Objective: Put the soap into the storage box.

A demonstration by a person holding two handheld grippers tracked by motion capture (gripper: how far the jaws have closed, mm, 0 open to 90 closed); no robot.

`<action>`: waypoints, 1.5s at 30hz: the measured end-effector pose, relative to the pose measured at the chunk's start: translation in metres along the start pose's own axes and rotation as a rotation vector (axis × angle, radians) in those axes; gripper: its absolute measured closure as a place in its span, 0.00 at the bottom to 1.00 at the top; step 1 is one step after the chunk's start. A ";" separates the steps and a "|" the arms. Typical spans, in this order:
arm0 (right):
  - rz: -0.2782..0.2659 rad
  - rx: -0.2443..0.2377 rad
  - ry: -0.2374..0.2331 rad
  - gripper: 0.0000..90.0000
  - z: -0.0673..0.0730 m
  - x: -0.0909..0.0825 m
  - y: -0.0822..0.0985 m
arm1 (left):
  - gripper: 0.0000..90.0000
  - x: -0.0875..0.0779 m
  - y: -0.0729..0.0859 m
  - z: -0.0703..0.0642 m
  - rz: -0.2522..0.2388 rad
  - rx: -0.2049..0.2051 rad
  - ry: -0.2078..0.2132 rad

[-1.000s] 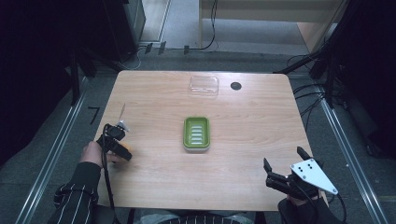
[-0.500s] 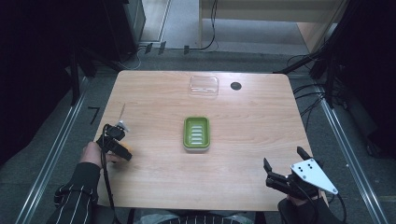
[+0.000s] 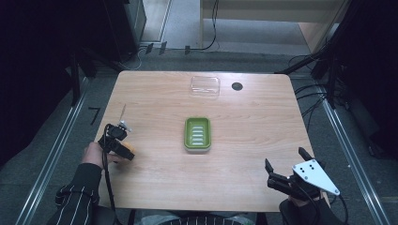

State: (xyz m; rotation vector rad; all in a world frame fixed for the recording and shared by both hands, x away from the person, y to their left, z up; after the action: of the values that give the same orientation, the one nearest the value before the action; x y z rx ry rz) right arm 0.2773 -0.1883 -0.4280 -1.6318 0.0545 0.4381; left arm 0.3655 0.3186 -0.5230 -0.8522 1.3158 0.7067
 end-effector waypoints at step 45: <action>0.011 0.010 0.042 0.00 -0.008 -0.011 0.005 | 0.29 -0.021 -0.047 -0.034 -0.161 0.106 0.019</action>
State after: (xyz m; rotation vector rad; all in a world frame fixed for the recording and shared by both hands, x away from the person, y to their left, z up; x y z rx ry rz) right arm 0.2679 -0.1994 -0.4294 -1.6315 0.0973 0.4116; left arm 0.3851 0.2658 -0.4980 -0.8703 1.2742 0.4995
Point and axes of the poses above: each handheld gripper's, and its own axes: x roughly forward along the jaws, y roughly out of its underside, z roughly to its left, the point moved 8 cm from there along x, roughly forward along the jaws, and after that the axes turned 5 degrees about x, right-handed, at the moved point
